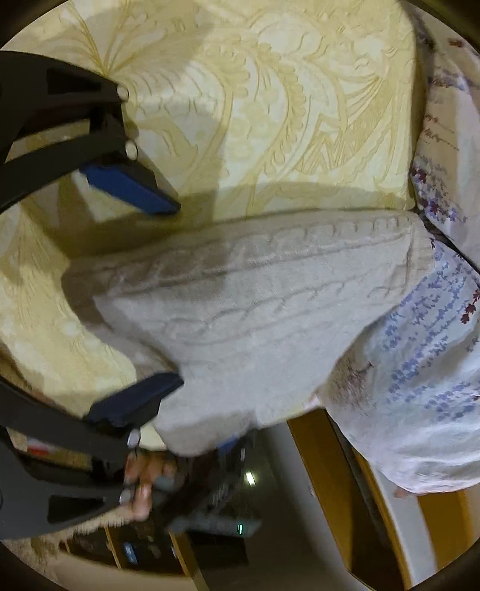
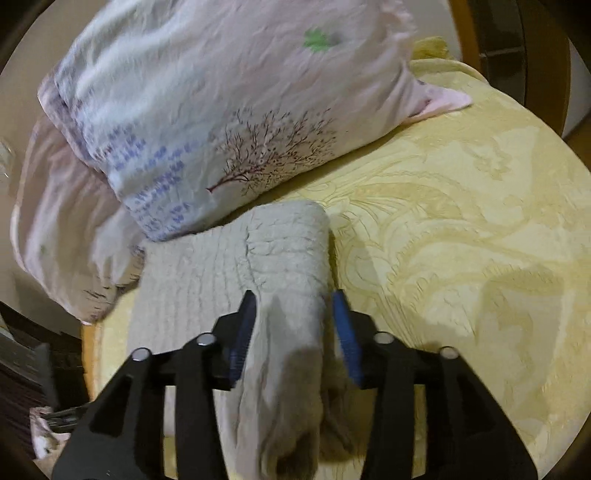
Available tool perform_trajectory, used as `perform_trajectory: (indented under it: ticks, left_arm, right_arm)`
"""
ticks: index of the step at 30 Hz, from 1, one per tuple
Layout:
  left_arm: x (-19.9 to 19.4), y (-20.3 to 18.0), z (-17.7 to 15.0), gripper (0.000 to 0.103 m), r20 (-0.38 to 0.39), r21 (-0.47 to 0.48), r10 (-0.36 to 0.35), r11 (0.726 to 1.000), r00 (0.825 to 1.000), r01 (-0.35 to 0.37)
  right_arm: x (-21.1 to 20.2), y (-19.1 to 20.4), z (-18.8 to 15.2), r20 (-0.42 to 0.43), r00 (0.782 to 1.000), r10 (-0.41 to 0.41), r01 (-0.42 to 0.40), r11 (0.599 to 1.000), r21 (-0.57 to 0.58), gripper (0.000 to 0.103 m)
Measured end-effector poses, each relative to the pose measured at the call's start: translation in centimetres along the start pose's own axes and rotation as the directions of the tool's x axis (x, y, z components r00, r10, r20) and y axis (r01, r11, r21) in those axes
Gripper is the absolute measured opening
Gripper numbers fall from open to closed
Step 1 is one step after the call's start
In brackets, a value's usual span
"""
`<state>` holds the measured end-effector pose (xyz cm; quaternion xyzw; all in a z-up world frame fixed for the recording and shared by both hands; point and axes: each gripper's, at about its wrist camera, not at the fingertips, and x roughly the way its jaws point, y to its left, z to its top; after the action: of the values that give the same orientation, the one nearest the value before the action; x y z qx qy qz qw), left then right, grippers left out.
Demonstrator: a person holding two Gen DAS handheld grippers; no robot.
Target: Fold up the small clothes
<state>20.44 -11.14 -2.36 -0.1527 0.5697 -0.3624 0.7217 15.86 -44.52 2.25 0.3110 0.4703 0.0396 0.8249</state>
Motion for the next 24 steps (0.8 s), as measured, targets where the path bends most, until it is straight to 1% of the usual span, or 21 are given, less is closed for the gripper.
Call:
perform_trajectory:
  ticks: [1,3,5,6,7,9,10,12,13,16,17,19,21,23,24]
  left_arm:
    - [-0.1,-0.2,0.0,0.096,0.009,0.015,0.023,1.0,1.0,-0.023]
    - [-0.1,-0.4,0.2,0.096,0.023,0.028,0.053,0.998,0.998,-0.054]
    - [0.2,-0.9,0.3,0.097,0.03,0.045,0.098,0.994,0.995,-0.1]
    - [0.3,-1.0,0.4,0.097,0.031,0.053,0.124,0.991,0.992,-0.126]
    - [0.4,-1.2,0.4,0.097,0.034,0.065,0.166,0.984,0.986,-0.168]
    - [0.6,-1.6,0.3,0.097,0.04,0.089,0.206,0.974,0.978,-0.209]
    - [0.5,-1.7,0.3,0.097,0.042,0.102,0.231,0.967,0.972,-0.234]
    - [0.6,-1.9,0.2,0.097,0.04,0.118,0.251,0.96,0.967,-0.254]
    - [0.7,-2.0,0.2,0.097,0.04,0.123,0.263,0.956,0.964,-0.266]
    - [1.5,-2.3,0.7,0.097,0.04,0.123,0.284,0.95,0.958,-0.286]
    - [1.6,-2.3,0.6,0.097,0.042,0.118,0.281,0.952,0.959,-0.284]
    - [1.8,-2.1,0.7,0.096,0.043,0.104,0.266,0.958,0.963,-0.269]
    - [1.3,-1.5,0.3,0.093,0.034,0.09,0.24,0.966,0.97,-0.242]
    - [1.2,-1.5,0.2,0.088,0.028,0.088,0.214,0.973,0.977,-0.215]
    - [1.1,-1.5,0.1,0.087,0.024,0.087,0.202,0.975,0.979,-0.203]
  right_arm:
    - [-0.8,-0.1,-0.6,0.008,1.0,0.016,-0.016,1.0,-0.001,0.046]
    - [-2.0,-0.1,-1.6,0.018,0.999,0.042,-0.041,0.999,-0.016,0.046]
    - [-2.8,0.0,-2.8,0.018,0.998,0.065,-0.064,0.997,-0.03,0.046]
    - [-3.0,0.1,-3.4,0.016,0.997,0.071,-0.07,0.997,-0.037,0.046]
    - [-3.1,0.2,-4.1,0.012,0.998,0.068,-0.068,0.997,-0.044,0.046]
    - [-2.8,0.4,-4.8,0.002,0.998,0.066,-0.066,0.997,-0.047,0.046]
    - [-2.8,0.3,-5.1,-0.001,0.998,0.067,-0.067,0.997,-0.044,0.045]
    - [-2.5,0.3,-5.7,-0.007,0.998,0.067,-0.067,0.997,-0.038,0.038]
    - [-2.4,0.3,-6.0,-0.005,0.998,0.057,-0.057,0.998,-0.038,0.037]
    - [-2.4,0.3,-6.4,-0.004,0.997,0.074,-0.074,0.996,-0.04,0.028]
    - [-2.4,0.4,-6.5,-0.003,0.997,0.079,-0.079,0.996,-0.046,0.023]
    - [-2.5,0.6,-6.7,0.004,0.997,0.076,-0.075,0.995,-0.061,0.017]
    - [-3.0,0.9,-6.8,0.031,0.997,0.073,-0.071,0.994,-0.079,0.011]
    - [-3.9,1.0,-6.7,0.067,0.995,0.074,-0.068,0.994,-0.086,0.01]
    - [-4.1,1.0,-6.6,0.075,0.995,0.068,-0.062,0.994,-0.087,0.009]
